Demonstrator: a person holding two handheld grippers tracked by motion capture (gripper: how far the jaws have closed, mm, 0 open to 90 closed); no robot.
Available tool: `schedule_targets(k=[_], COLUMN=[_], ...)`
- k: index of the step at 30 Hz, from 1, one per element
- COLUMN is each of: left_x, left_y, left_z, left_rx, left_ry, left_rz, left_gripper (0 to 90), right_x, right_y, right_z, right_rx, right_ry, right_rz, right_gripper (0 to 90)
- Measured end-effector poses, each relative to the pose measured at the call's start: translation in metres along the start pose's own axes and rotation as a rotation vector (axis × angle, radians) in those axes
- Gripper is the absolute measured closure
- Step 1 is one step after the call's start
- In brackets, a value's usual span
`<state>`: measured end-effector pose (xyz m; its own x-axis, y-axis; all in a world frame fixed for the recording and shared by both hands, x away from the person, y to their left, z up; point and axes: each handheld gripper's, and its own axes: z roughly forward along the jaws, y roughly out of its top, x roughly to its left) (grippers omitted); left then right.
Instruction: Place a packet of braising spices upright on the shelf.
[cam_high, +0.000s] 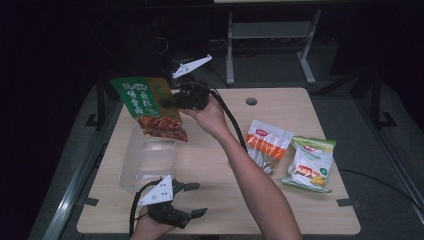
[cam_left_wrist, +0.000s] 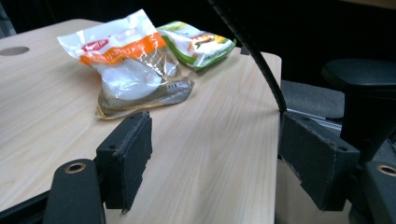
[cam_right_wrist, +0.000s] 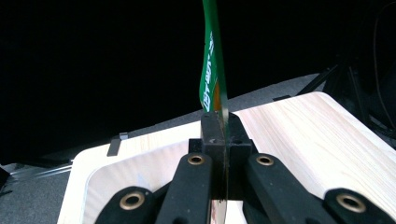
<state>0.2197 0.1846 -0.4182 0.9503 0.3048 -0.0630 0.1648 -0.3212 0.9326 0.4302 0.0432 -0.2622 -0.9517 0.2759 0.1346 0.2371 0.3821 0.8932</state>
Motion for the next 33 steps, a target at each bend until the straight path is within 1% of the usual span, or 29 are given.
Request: schedule_targets(k=[2,3,4,7,8,9,10,12,18,20,24,27,29,32,33], left_x=[0.0,0.0,0.0,-0.001,0.0,0.0,0.0,0.0,-0.002,-0.002,-0.002,-0.001,-0.001,-0.001,-0.001], left_y=[0.0,0.0,0.0,0.0,0.0,0.0,0.0,0.0,0.0,0.0,0.0,-0.001,-0.001,-0.001,-0.001], left_z=[-0.001,-0.001,0.0,0.0,0.0,0.0,0.0,0.0,0.002,0.003,0.002,0.002,0.002,0.003,0.003], left_rx=[-0.004,-0.004,-0.006,-0.01,-0.009,-0.009,-0.007,-0.008,-0.009,-0.006,-0.006,-0.009,-0.009,-0.012,-0.011], left_ry=[0.0,-0.001,-0.002,-0.005,-0.007,-0.009,-0.007,-0.01,-0.019,-0.02,-0.017,-0.016,-0.02,-0.019,-0.019], left_rz=[-0.006,-0.008,-0.015,-0.019,-0.011,-0.012,-0.012,-0.009,-0.002,0.001,-0.004,-0.004,-0.009,-0.008,-0.009], left_gripper=[25.6,25.6,25.6,25.6,25.6,25.6,25.6,25.6,25.6,25.5,25.5,25.6,25.6,25.7,25.7], right_x=[-0.001,-0.003,-0.004,-0.008,-0.009,-0.011,-0.011,-0.015,-0.023,-0.024,-0.03,-0.034,-0.036,-0.037,-0.038], right_y=[0.0,0.001,0.001,-0.003,-0.004,-0.006,-0.007,-0.011,-0.025,-0.029,-0.036,-0.04,-0.042,-0.045,-0.048], right_z=[0.003,0.012,0.016,0.028,0.031,0.033,0.037,0.044,0.062,0.067,0.073,0.075,0.075,0.077,0.08], right_rx=[-0.001,0.0,-0.004,-0.002,0.001,0.001,0.0,0.005,0.012,0.016,0.009,-0.003,-0.011,-0.004,0.018], right_ry=[0.001,0.009,0.013,0.021,0.021,0.02,0.024,0.024,0.034,0.033,0.035,0.034,0.04,0.041,0.042], right_rz=[-0.002,0.003,0.004,0.03,0.033,0.028,0.037,0.04,0.082,0.084,0.106,0.116,0.128,0.124,0.119], right_gripper=[90.0,90.0,90.0,90.0,90.0,90.0,90.0,90.0,90.0,90.0,90.0,90.0,90.0,90.0,90.0])
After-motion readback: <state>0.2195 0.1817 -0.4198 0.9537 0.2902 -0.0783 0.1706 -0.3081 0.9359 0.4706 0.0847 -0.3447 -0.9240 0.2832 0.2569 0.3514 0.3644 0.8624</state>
